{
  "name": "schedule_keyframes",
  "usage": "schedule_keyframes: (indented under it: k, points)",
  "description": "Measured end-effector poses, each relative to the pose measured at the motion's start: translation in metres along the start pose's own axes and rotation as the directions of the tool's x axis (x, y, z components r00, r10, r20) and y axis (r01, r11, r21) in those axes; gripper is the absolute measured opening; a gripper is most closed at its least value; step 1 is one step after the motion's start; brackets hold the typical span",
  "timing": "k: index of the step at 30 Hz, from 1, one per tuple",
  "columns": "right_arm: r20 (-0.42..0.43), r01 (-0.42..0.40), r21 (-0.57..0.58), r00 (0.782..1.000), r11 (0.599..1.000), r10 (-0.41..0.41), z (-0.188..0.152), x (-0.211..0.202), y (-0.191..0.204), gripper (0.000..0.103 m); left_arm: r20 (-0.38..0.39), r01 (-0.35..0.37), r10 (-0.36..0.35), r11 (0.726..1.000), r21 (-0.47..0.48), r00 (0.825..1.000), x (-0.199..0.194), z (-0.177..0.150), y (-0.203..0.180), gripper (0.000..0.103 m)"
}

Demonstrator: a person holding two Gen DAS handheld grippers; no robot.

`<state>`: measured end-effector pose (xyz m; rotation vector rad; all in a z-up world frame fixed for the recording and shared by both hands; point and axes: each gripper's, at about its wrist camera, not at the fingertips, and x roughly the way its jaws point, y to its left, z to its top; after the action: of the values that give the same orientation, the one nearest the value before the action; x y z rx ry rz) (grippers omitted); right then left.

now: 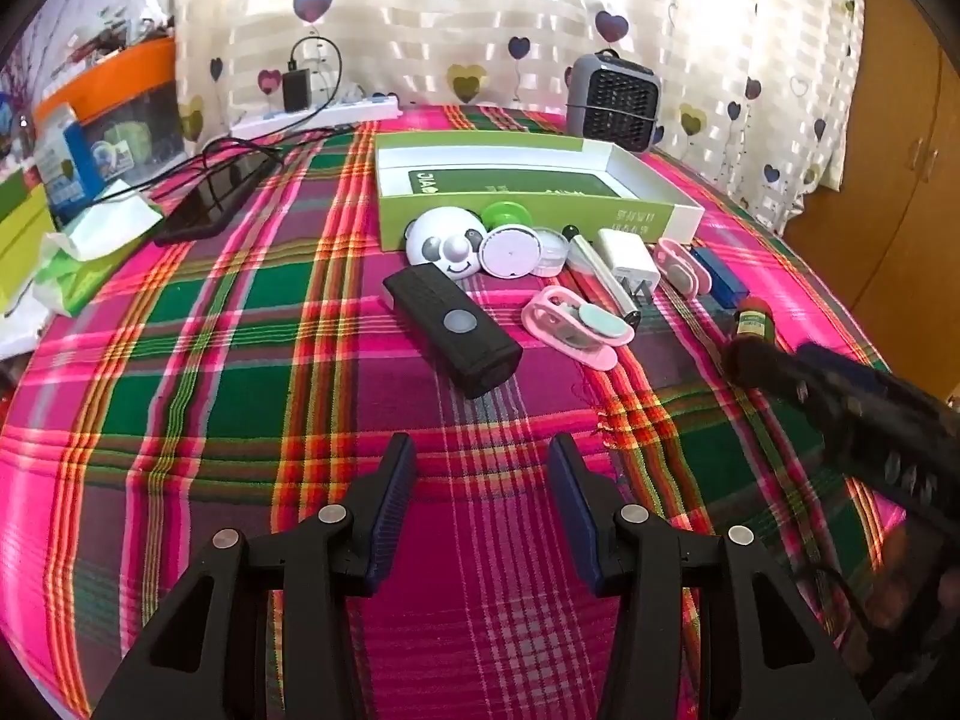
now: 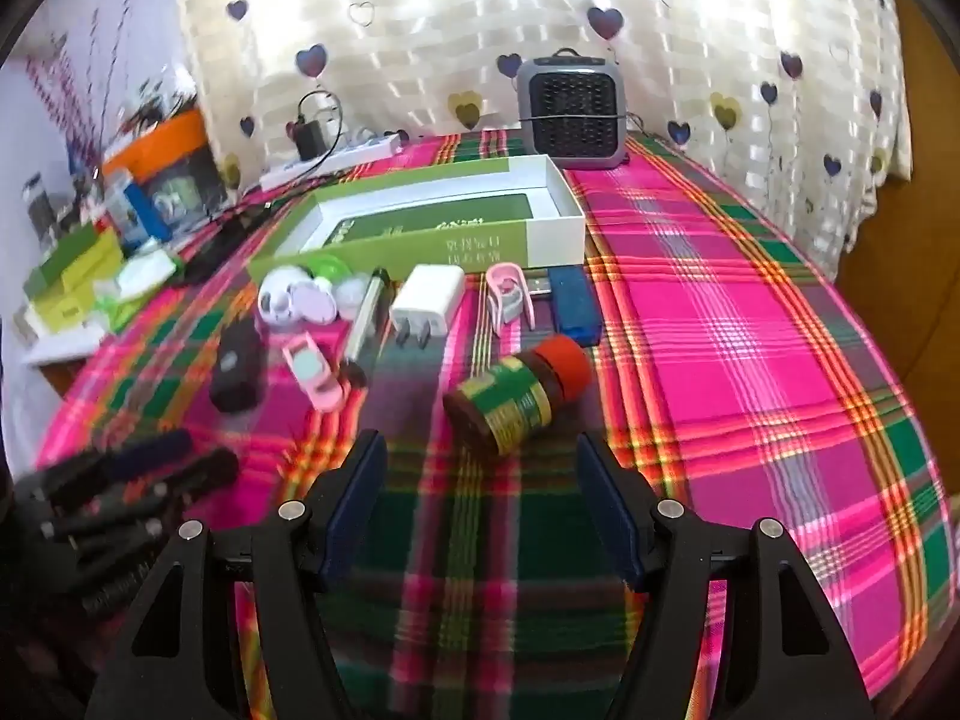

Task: Organize rigid objects
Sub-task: 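Move the left tool to the black device while the right tool approaches the brown jar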

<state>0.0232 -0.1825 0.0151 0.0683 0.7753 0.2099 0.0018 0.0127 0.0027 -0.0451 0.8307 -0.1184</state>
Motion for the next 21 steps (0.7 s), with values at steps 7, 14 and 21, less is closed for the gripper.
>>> schedule_keyframes:
  k: [7, 14, 21]
  points:
    - [0.002, 0.052, 0.039, 0.999, 0.998, -0.052, 0.019, 0.015, 0.002, 0.065, -0.012, 0.03, -0.03, 0.999, -0.015, 0.999, 0.001, 0.004, 0.005, 0.045]
    - [-0.012, 0.113, 0.073, 0.994, 0.991, -0.112, 0.022, 0.022, -0.01, 0.065, -0.025, 0.068, -0.069, 0.997, -0.035, 0.997, 0.004, 0.012, 0.008, 0.045]
    - [-0.031, 0.166, 0.042, 0.986, 0.985, -0.165, 0.017, 0.02, -0.017, 0.065, -0.014, 0.072, -0.073, 0.996, -0.052, 0.997, 0.009, 0.025, 0.005, 0.045]
